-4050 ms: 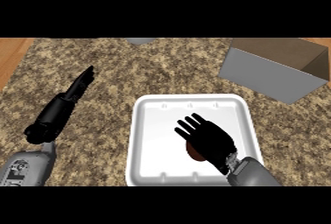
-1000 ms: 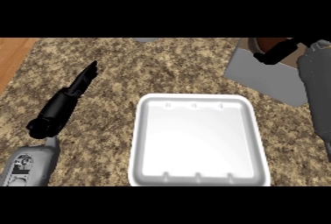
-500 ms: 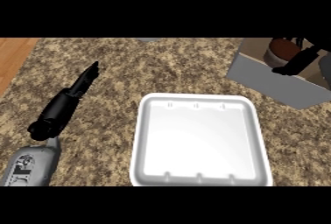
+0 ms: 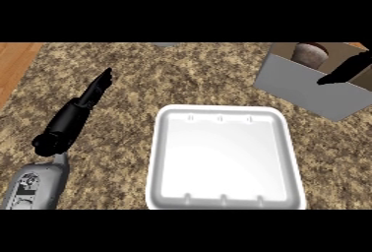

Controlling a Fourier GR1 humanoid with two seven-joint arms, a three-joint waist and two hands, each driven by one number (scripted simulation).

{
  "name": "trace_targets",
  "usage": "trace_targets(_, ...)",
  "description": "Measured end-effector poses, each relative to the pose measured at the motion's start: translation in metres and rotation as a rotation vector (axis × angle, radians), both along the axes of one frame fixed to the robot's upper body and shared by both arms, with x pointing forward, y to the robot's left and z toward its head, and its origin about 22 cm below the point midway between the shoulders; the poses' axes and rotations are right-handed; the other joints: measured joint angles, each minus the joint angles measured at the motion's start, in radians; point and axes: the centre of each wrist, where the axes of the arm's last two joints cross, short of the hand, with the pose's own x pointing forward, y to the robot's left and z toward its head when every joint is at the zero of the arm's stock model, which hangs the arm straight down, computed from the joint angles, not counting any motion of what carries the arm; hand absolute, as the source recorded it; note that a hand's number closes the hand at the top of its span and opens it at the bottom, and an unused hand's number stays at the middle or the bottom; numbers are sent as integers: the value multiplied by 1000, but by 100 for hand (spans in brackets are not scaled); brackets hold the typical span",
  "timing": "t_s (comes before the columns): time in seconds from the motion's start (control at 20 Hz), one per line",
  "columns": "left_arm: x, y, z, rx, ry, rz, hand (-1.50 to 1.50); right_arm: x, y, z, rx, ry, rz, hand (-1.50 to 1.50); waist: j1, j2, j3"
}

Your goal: Pick the cupcake from the tray and place it in the cardboard box

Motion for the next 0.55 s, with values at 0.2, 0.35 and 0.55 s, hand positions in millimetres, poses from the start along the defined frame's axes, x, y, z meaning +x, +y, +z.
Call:
trace_targets(0.2, 0, -2, 1, -4, 2, 1, 0, 0, -8, -2, 391, -36, -55, -150, -6, -2, 1)
trace_targets(0.35, -1, 0, 4, 1, -2, -1, 0, -2, -15, -5, 598, -22, -135, -150, 1, -1, 0)
trace_targets(0.55, -1, -3, 2, -1, -8, -7, 0, -13, -40, -2, 757, -30, -237, -150, 9, 6, 0)
